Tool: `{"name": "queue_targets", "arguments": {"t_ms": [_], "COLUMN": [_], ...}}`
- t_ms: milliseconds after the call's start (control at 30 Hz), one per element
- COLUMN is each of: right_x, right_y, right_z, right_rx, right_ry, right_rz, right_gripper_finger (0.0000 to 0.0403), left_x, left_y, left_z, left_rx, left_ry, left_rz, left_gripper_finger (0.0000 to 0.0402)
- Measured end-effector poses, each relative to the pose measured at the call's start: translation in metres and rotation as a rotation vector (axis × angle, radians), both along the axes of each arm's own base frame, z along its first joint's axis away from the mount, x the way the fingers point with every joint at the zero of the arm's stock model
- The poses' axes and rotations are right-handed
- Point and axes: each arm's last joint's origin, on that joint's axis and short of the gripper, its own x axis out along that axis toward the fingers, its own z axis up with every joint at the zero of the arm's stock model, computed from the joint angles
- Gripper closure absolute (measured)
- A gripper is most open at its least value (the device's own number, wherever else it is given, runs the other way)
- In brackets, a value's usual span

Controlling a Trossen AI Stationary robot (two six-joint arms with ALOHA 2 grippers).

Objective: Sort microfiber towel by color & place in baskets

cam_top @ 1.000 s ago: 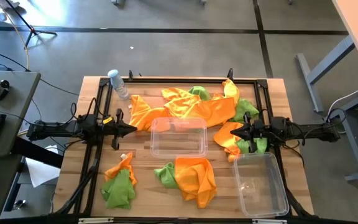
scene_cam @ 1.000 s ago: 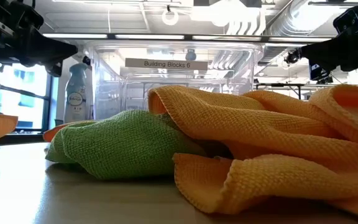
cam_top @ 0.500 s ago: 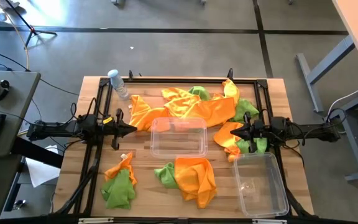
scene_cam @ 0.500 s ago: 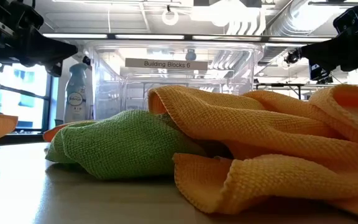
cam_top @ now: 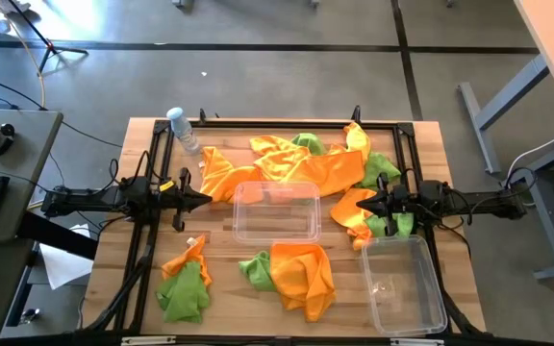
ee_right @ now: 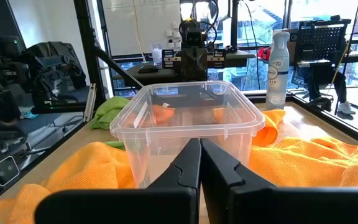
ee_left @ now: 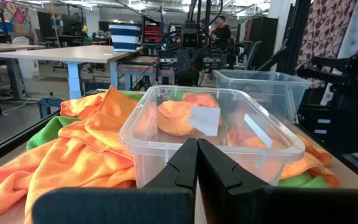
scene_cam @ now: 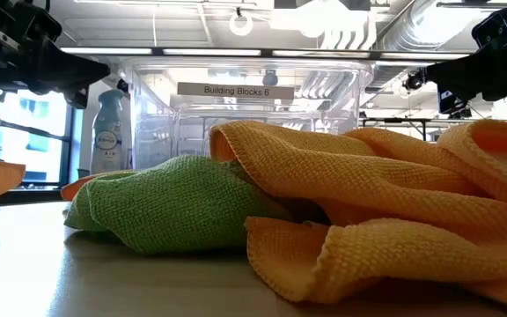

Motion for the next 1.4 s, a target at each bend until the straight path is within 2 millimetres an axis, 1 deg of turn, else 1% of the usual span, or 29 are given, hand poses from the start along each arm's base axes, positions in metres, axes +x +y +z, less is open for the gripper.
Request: {"name": "queue_targets", "arguments": {"t_ms": [633, 700, 833, 900, 1000, 1067, 1133, 1200, 1300, 1400], "right_x": [0.000, 0.000, 0.000, 0.000, 0.000, 0.000, 0.000, 0.000, 0.000, 0.000], "right_y": [0.000, 0.000, 0.000, 0.000, 0.000, 0.000, 0.000, 0.000, 0.000, 0.000], "right_z": [0.000, 0.000, 0.000, 0.000, 0.000, 0.000, 0.000, 0.000, 0.000, 0.000], "right_rx": [0.000, 0.000, 0.000, 0.000, 0.000, 0.000, 0.000, 0.000, 0.000, 0.000], "right_ry": [-0.001, -0.001, 0.000, 0.000, 0.000, 0.000, 0.000, -0.001, 0.000, -0.001], "right_rz": [0.000, 0.000, 0.001, 0.001, 0.000, 0.000, 0.001, 0.000, 0.000, 0.000], "right_gripper_finger": [0.0402, 0.0402, 0.0402, 0.0402, 0.0402, 0.0402, 0.0402, 0.0402, 0.0402, 0.0402], "left_x": [0.000, 0.000, 0.000, 0.000, -0.001, -0.001, -0.002, -0.003, -0.002, 0.001], "left_y": [0.000, 0.000, 0.000, 0.000, 0.000, 0.000, 0.002, 0.005, 0.008, 0.010], "left_z": [0.001, 0.002, 0.004, 0.005, 0.011, 0.016, 0.019, 0.023, 0.033, 0.047], "left_rx": [-0.010, -0.039, -0.185, -0.229, -0.238, -0.208, -0.155, -0.151, -0.193, -0.181], "left_ry": [-0.005, -0.017, -0.048, -0.057, -0.121, -0.172, -0.199, -0.196, -0.154, -0.083], "left_rz": [0.001, 0.004, 0.000, -0.003, -0.010, -0.010, 0.043, 0.140, 0.271, 0.359], "left_gripper_finger": [0.0402, 0.0402, 0.0401, 0.0401, 0.0402, 0.0401, 0.0402, 0.0402, 0.0401, 0.0401]}}
